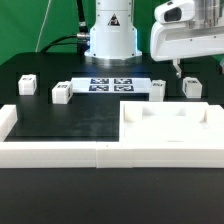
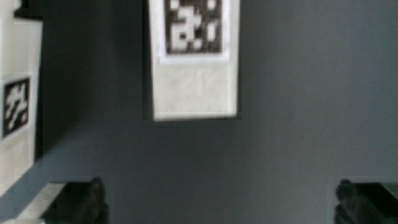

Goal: Assemble one leg

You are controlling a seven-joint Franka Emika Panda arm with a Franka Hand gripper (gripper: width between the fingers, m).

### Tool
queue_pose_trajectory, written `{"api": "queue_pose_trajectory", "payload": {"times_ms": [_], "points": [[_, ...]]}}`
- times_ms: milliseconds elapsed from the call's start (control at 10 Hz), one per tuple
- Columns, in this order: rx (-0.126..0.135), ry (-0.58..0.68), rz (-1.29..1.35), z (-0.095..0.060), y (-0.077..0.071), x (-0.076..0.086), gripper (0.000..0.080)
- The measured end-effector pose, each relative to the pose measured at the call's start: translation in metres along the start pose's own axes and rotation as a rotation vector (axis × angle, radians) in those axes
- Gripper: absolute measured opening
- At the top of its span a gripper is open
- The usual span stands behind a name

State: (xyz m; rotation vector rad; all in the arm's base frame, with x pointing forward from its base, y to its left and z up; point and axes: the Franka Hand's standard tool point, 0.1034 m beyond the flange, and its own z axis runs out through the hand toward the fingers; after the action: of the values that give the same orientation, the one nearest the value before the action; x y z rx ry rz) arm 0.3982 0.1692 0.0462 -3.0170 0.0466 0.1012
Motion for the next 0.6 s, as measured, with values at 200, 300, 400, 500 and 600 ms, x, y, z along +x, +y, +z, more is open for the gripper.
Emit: {"api": "queue_pose_trajectory", "payload": {"times_ms": [200,300,400,500,600], "points": [[-0.002,-0.015,-0.004,0.0031,0.0008,-0.0025,0.0648],[-0.01,-0.057,-0.01,0.0034,0.0022,-0.0049,0.0648],[-0.023,-0.158,-0.021,0.0029,0.0048,-0.0093,0.0648],[-0.025,-0.219,-0.019,0.0022,0.0046,-0.0066,0.0648],[-0.032,-0.313,-0.014,0.003,0.0048,-0.0106,0.0648]]}}
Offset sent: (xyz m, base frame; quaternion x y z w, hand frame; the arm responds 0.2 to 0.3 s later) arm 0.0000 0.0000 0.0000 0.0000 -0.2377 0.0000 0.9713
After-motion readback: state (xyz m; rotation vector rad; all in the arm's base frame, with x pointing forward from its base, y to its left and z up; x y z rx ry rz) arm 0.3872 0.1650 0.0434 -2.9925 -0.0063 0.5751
